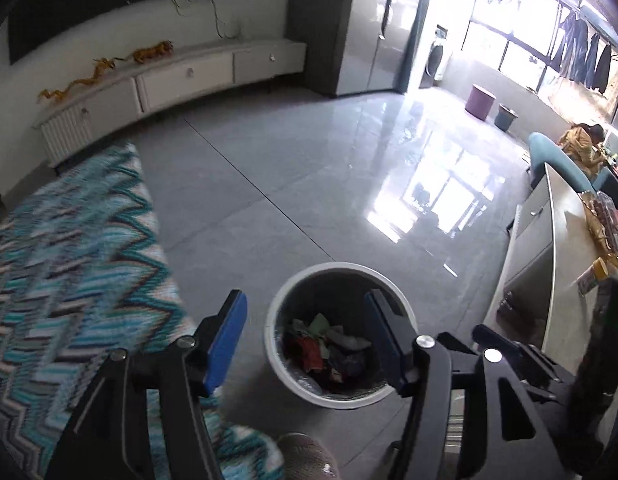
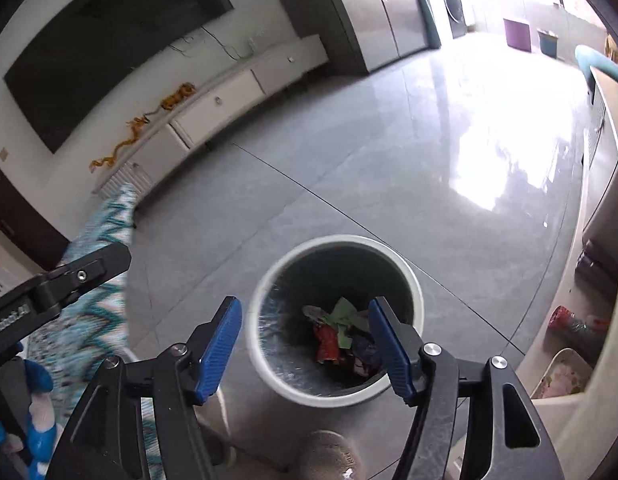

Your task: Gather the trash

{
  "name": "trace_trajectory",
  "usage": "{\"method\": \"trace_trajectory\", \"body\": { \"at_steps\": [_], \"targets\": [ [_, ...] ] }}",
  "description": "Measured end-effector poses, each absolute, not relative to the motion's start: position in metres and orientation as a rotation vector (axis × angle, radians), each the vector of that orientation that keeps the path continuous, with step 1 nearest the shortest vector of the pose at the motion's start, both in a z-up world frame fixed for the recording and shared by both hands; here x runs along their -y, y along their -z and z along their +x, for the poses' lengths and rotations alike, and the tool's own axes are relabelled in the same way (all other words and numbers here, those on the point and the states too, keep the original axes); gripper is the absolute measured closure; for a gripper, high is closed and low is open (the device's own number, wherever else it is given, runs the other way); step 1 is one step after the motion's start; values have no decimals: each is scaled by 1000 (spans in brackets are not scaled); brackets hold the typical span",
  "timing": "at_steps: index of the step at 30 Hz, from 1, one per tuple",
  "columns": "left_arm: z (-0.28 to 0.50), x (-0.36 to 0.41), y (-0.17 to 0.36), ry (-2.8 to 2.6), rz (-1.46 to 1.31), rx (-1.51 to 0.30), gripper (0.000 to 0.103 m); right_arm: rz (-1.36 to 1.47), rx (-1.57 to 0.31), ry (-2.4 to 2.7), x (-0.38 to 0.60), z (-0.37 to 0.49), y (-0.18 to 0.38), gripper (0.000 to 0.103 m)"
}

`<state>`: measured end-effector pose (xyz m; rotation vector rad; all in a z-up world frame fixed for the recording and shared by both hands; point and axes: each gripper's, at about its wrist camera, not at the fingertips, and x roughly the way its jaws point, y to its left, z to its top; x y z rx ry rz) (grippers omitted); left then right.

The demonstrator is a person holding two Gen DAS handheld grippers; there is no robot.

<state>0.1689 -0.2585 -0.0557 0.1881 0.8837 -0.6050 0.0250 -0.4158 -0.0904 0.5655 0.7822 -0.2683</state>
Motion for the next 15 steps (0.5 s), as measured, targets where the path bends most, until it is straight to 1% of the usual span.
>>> {"method": "trace_trajectory", "body": {
  "at_steps": [2,5,9,14,15],
  "targets": [
    [162,239,38,570,176,-850,43,552,-751,243,403,16,73,36],
    [152,209,13,512,151,-799,39,526,-720,202,382,7,48,30],
    [133,166,-21,430,135,-728,39,481,-687,145,350,-2,17,28],
    [102,123,-46,349,172,-651,37,444,-667,81,311,-13,-6,23],
    [93,114,-51,319,191,-628,33,436,-665,71,304,-15,-9,22]
  ]
}}
